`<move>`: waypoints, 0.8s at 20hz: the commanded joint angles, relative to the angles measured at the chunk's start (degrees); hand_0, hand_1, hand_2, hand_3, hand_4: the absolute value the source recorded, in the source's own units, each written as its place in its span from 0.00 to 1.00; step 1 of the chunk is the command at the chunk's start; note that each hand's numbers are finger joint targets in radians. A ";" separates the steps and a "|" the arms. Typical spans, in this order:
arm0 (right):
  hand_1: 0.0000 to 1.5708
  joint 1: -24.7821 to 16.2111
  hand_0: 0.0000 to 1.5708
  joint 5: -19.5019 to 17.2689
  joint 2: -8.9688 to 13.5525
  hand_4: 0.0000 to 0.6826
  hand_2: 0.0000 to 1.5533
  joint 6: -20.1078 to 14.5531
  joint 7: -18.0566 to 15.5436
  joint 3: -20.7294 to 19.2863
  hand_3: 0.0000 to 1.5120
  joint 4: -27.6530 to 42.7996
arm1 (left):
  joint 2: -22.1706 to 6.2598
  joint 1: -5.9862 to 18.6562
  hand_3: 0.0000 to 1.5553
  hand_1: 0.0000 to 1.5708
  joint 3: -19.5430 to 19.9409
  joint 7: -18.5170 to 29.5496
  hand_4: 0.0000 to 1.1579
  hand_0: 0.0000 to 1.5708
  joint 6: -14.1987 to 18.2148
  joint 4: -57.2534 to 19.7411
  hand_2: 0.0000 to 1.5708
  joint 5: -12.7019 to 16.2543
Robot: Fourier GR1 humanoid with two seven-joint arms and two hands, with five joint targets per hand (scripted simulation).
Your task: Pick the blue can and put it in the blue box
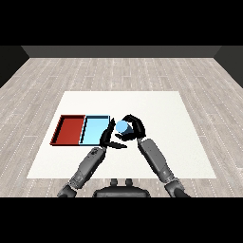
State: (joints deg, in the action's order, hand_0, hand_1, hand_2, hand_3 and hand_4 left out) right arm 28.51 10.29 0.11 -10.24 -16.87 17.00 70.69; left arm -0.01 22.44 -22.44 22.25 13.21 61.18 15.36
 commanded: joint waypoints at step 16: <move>0.90 -1.71 0.90 2.54 -0.11 0.90 0.93 -6.25 -0.88 11.38 0.93 2.62 | 0.01 3.80 0.00 0.00 -1.96 -0.60 0.00 0.00 -0.63 -2.76 0.00 3.28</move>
State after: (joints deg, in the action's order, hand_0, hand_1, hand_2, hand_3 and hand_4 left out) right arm 28.60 12.85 0.01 -15.94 -17.62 26.34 71.64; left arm 0.00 25.33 -26.47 21.87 15.68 59.68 19.09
